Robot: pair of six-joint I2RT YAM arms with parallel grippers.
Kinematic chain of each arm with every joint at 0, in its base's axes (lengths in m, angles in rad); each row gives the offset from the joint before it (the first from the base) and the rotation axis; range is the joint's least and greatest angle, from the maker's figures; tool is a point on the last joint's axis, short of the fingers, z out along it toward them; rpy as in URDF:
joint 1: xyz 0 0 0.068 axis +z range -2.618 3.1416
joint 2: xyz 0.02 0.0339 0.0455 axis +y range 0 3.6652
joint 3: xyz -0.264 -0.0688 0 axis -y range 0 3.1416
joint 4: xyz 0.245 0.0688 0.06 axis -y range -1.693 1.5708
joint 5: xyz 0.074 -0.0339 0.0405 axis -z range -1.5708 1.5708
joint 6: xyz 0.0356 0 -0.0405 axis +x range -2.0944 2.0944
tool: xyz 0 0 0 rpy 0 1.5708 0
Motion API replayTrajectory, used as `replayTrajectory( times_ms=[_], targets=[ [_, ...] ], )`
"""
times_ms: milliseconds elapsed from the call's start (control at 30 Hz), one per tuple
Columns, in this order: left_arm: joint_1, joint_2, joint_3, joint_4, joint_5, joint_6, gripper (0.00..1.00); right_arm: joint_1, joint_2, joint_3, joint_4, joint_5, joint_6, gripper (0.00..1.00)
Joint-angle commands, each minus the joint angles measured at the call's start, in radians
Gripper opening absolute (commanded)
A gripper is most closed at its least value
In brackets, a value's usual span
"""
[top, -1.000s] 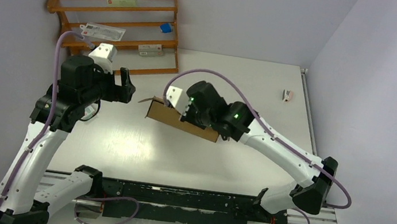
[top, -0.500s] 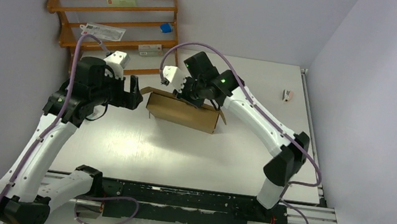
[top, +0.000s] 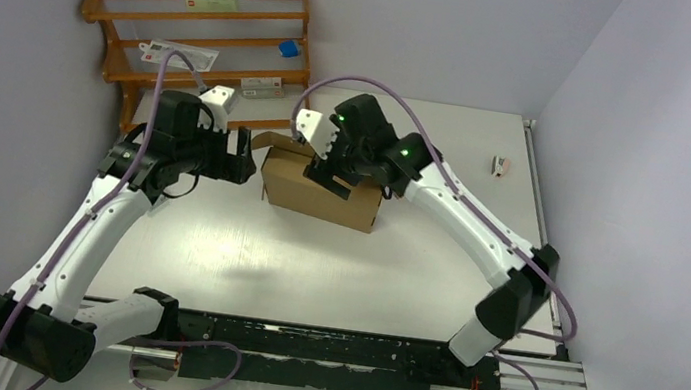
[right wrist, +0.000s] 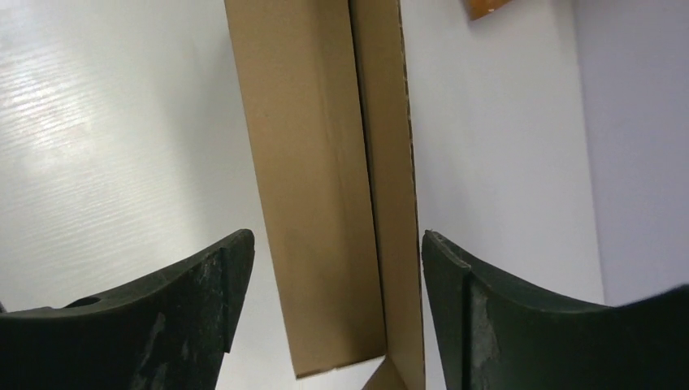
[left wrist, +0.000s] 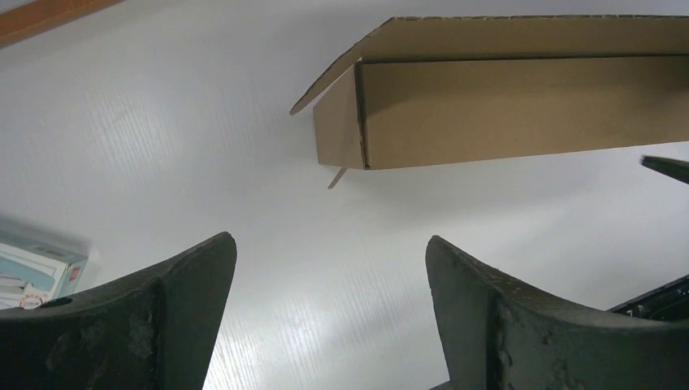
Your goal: Fold the paper box
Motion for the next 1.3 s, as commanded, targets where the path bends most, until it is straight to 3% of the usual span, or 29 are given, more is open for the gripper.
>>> replayTrajectory(
  times_ms=[0,167,433,733,967,1267],
  targets=[
    [-0.005,0.039,0.065,0.076,0.02,0.009,0.91,-0.004,-0.131,-0.108,0.186,0.069,0.053,0.82],
    [-0.005,0.105,0.12,0.091,0.02,0.039,0.9,-0.007,-0.242,-0.209,0.264,0.162,0.185,0.87],
    [-0.005,0.25,0.241,0.056,0.022,0.098,0.87,-0.046,-0.354,-0.313,0.212,0.242,0.401,0.86],
    [-0.005,0.326,0.288,0.081,0.007,0.126,0.87,-0.12,-0.452,-0.415,0.171,0.289,0.502,0.83],
    [-0.005,0.409,0.355,0.059,0.015,0.137,0.83,-0.219,-0.448,-0.45,0.215,0.183,0.562,0.68],
    [-0.005,0.493,0.437,0.012,0.072,0.201,0.68,-0.256,-0.405,-0.444,0.262,0.136,0.612,0.42]
  ],
)
